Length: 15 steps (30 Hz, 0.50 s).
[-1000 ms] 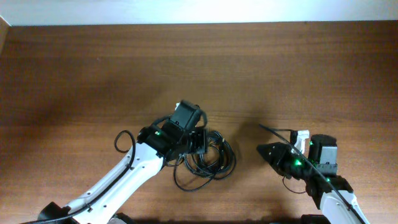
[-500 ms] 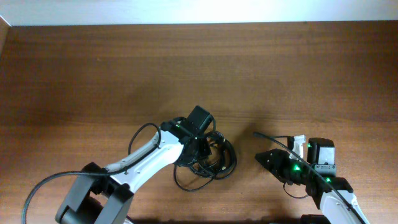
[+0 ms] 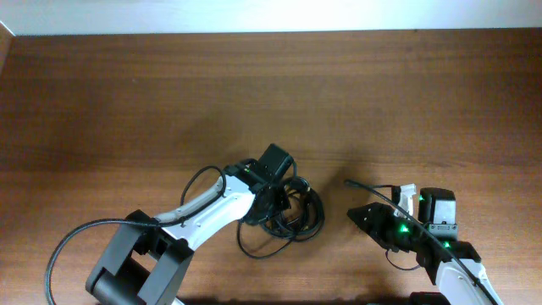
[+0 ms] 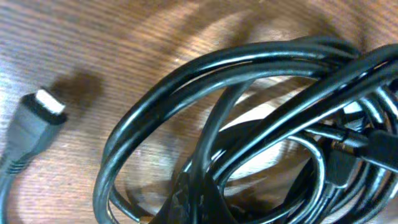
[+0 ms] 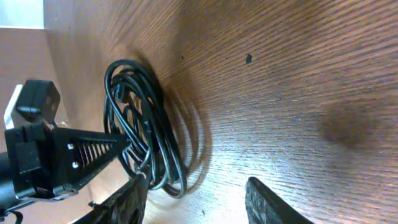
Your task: Untangle cables
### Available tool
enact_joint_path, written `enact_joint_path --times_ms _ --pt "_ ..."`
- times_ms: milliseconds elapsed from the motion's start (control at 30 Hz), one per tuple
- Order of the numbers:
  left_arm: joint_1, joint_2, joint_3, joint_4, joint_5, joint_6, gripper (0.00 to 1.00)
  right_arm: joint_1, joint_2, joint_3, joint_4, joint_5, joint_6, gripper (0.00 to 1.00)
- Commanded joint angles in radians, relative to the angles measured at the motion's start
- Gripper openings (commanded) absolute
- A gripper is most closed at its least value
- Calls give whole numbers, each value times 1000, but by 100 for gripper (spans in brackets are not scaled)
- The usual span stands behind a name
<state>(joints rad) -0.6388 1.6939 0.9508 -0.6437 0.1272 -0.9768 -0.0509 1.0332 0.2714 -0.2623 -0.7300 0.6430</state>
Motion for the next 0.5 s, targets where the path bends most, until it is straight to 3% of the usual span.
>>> enact_joint_path --times_ms 0,233,367,467 --pt "-9 11 0 50 -45 84 0 -2 1 5 -4 -42 -15 57" --pt "0 -164 134 62 96 426 0 -2 1 5 -3 -333 -14 62" --pt "-3 -287 138 112 187 455 0 -2 1 5 -3 -494 -7 62" --pt "-3 -314 138 132 234 455 0 -2 1 5 3 -489 -2 62"
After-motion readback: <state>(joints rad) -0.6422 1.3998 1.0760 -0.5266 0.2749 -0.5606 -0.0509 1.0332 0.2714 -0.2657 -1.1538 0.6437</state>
